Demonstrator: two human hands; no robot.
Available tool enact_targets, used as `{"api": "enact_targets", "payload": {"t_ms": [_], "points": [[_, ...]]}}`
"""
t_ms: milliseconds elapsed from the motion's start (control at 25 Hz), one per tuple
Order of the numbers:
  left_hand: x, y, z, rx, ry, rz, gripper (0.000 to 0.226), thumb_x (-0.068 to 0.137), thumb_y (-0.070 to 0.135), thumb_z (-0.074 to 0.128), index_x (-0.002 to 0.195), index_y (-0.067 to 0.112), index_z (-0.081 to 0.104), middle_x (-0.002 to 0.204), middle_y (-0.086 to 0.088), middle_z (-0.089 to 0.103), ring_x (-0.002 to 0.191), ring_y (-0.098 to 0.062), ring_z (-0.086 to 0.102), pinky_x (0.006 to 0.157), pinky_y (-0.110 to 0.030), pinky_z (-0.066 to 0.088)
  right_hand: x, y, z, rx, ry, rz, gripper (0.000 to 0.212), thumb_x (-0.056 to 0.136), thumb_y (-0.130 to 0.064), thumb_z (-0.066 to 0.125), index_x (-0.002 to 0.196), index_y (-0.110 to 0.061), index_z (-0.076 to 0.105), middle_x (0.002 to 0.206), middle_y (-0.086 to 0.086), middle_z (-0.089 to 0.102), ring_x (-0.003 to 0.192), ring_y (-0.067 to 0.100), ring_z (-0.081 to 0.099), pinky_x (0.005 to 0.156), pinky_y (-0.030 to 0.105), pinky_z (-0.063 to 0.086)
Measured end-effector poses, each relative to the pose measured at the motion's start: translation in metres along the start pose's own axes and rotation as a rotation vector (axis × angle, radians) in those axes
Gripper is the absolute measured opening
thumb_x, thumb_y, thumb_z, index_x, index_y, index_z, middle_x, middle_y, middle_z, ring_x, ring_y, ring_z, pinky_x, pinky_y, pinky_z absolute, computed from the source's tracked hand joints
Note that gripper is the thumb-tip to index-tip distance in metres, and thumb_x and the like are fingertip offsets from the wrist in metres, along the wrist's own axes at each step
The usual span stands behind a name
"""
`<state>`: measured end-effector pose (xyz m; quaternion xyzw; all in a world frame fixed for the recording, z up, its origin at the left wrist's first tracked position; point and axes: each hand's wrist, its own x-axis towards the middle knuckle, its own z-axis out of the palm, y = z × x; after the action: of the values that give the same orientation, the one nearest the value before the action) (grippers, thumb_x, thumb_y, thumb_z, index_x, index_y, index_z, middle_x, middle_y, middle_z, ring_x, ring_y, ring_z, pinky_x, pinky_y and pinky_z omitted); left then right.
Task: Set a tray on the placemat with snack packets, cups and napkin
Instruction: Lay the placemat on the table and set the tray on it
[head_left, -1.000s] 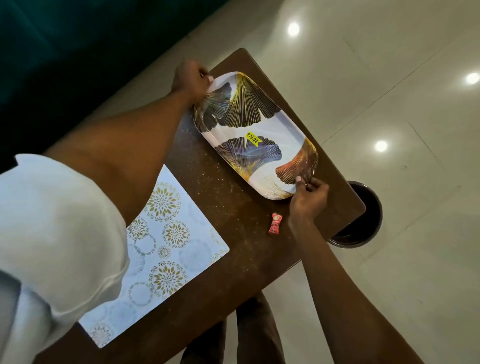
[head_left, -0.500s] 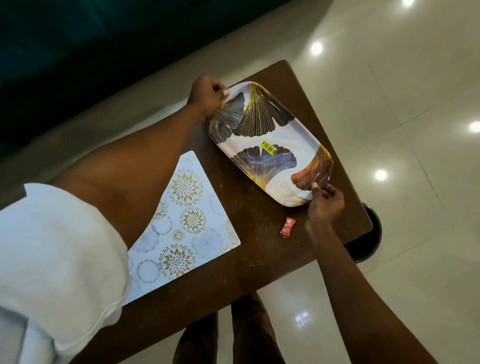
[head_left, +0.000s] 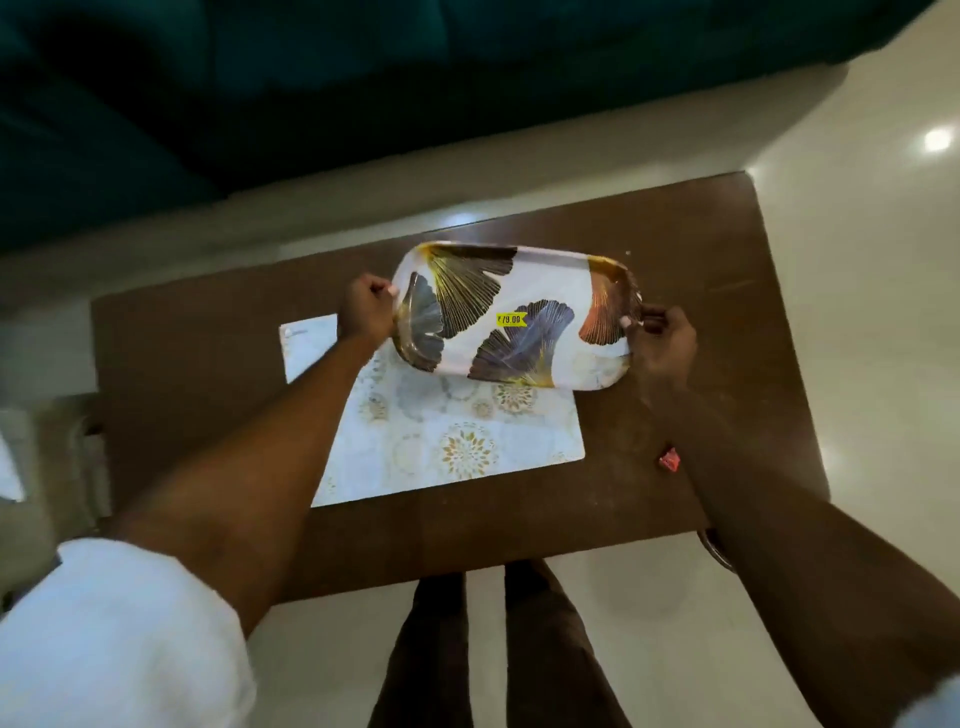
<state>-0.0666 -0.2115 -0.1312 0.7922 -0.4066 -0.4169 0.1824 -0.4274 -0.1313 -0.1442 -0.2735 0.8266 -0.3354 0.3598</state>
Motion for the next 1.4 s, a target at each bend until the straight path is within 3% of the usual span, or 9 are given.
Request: {"api": "enact_targets", "payload": {"t_ms": [80, 120, 240, 480, 800, 960, 1400], "points": [[-0.023, -0.044, -0.032, -0.023, 0.042, -0.083, 0.025, 0.102, 0.013, 0.059, 0.118, -0.004, 0.067, 0.121, -0.028, 0.069, 0.113, -0.044, 0.066, 0.095, -0.056, 0.056, -0.023, -0.007, 0.025, -0.079, -0.068, -0.062, 0.036, 0.088, -0.021, 0.082, 0.118, -0.005, 0.072, 0.112, 0.011, 0.077, 0.099, 0.026, 0.071, 0.072, 0.017, 0.051], [-0.033, -0.065, -0.046, -0.028, 0.061, -0.114, 0.025, 0.103, 0.013, 0.058, 0.118, -0.005, 0.066, 0.121, -0.029, 0.068, 0.114, -0.046, 0.066, 0.095, -0.056, 0.056, -0.036, -0.009, 0.038, -0.098, -0.111, -0.079, 0.036, 0.088, -0.022, 0.081, 0.118, -0.006, 0.072, 0.112, 0.011, 0.077, 0.099, 0.026, 0.071, 0.073, 0.018, 0.052], [-0.055, -0.115, -0.072, -0.082, 0.073, -0.189, 0.026, 0.103, 0.005, 0.056, 0.119, -0.014, 0.062, 0.119, -0.037, 0.066, 0.113, -0.051, 0.064, 0.096, -0.058, 0.055, -0.067, -0.011, 0.069, -0.128, -0.183, -0.061, 0.035, 0.089, -0.019, 0.080, 0.119, -0.003, 0.071, 0.112, 0.015, 0.076, 0.104, 0.034, 0.072, 0.089, 0.045, 0.060], [-0.076, -0.163, -0.088, -0.052, 0.137, -0.250, 0.026, 0.103, 0.006, 0.056, 0.122, -0.011, 0.064, 0.123, -0.029, 0.068, 0.115, -0.041, 0.065, 0.094, -0.043, 0.053, -0.104, 0.004, 0.097, -0.150, -0.278, -0.037, 0.033, 0.095, -0.010, 0.073, 0.127, -0.004, 0.067, 0.120, 0.020, 0.071, 0.109, 0.039, 0.069, 0.094, 0.054, 0.059], [-0.069, -0.170, -0.075, -0.074, 0.109, -0.230, 0.026, 0.102, 0.009, 0.060, 0.118, -0.011, 0.065, 0.120, -0.028, 0.069, 0.111, -0.042, 0.067, 0.093, -0.048, 0.056, -0.102, 0.022, 0.099, -0.240, -0.191, 0.022, 0.034, 0.095, -0.006, 0.072, 0.129, -0.008, 0.070, 0.125, 0.014, 0.070, 0.114, 0.034, 0.067, 0.095, 0.042, 0.059], [-0.060, -0.169, -0.070, -0.097, 0.089, -0.240, 0.026, 0.102, 0.009, 0.061, 0.119, -0.010, 0.065, 0.120, -0.030, 0.069, 0.111, -0.047, 0.067, 0.093, -0.056, 0.056, -0.098, 0.029, 0.098, -0.247, -0.186, 0.033, 0.035, 0.094, -0.006, 0.073, 0.129, -0.008, 0.070, 0.124, 0.014, 0.071, 0.112, 0.033, 0.068, 0.096, 0.049, 0.060], [-0.049, -0.171, -0.073, -0.103, 0.091, -0.236, 0.027, 0.101, 0.010, 0.063, 0.120, -0.009, 0.065, 0.119, -0.029, 0.069, 0.112, -0.045, 0.067, 0.092, -0.057, 0.058, -0.093, 0.025, 0.108, -0.241, -0.185, 0.023, 0.034, 0.095, -0.006, 0.072, 0.128, -0.009, 0.069, 0.125, 0.013, 0.070, 0.112, 0.030, 0.067, 0.095, 0.047, 0.060]]}}
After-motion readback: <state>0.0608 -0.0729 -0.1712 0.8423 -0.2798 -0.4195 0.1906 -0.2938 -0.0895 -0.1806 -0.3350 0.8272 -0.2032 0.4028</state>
